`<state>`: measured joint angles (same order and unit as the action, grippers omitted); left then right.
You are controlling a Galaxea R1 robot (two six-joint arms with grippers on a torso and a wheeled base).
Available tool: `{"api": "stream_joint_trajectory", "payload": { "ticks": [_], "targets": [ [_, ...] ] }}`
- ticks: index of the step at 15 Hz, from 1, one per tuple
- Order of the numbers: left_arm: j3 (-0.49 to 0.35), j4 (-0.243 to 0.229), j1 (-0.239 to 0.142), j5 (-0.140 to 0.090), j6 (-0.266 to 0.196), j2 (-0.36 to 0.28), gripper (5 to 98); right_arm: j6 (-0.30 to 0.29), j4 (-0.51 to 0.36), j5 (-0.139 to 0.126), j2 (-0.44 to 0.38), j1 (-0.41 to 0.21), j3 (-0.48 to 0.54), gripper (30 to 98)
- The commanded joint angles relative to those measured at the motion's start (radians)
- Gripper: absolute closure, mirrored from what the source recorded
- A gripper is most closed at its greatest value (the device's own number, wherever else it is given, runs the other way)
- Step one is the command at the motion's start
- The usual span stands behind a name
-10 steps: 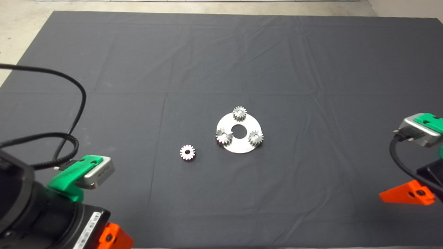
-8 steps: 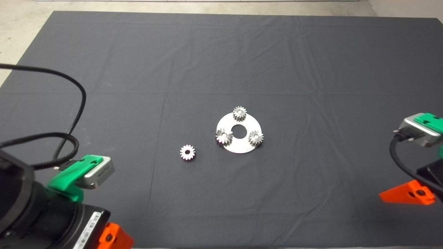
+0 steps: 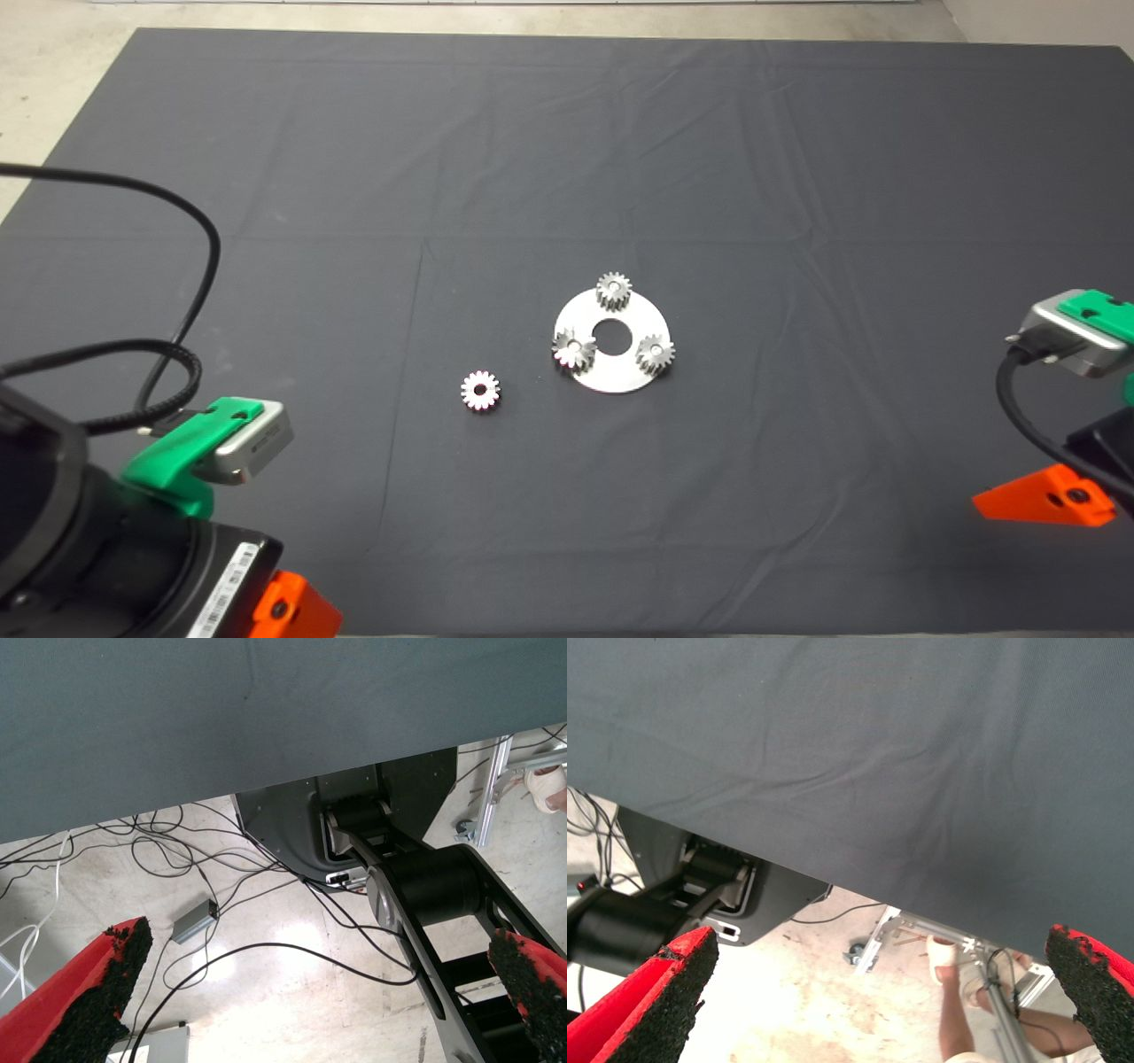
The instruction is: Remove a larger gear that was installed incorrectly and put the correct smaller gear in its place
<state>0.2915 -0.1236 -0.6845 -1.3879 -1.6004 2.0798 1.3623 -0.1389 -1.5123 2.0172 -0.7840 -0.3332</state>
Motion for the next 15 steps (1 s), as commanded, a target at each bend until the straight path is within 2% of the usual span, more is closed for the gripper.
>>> {"api": "stream_joint_trajectory", "payload": {
  "ticks": [1,3,6,8,11,15],
  "targets": [
    [-0.016,-0.001,-0.007,-0.007,-0.003,-0.003,6.0,-0.061,0.019,0.009,0.019,-0.009,0.001,30.8],
    [-0.016,-0.001,-0.007,-0.007,-0.003,-0.003,6.0,-0.081,0.034,0.014,0.095,-0.009,-0.007,30.8],
    [-0.016,-0.001,-0.007,-0.007,-0.003,-0.002,6.0,-0.075,0.105,0.011,0.267,-0.009,-0.027,30.8],
    [-0.016,-0.001,-0.007,-0.007,-0.003,-0.002,6.0,-0.078,0.14,0.015,0.338,-0.004,-0.099,30.8],
    [-0.016,-0.001,-0.007,-0.005,-0.003,-0.002,6.0,-0.083,0.23,0.055,0.448,0.077,-0.225,30.8],
    [-0.016,-0.001,-0.007,-0.007,-0.003,-0.002,6.0,-0.081,0.393,0.058,0.572,0.236,-0.341,30.8]
  ]
}}
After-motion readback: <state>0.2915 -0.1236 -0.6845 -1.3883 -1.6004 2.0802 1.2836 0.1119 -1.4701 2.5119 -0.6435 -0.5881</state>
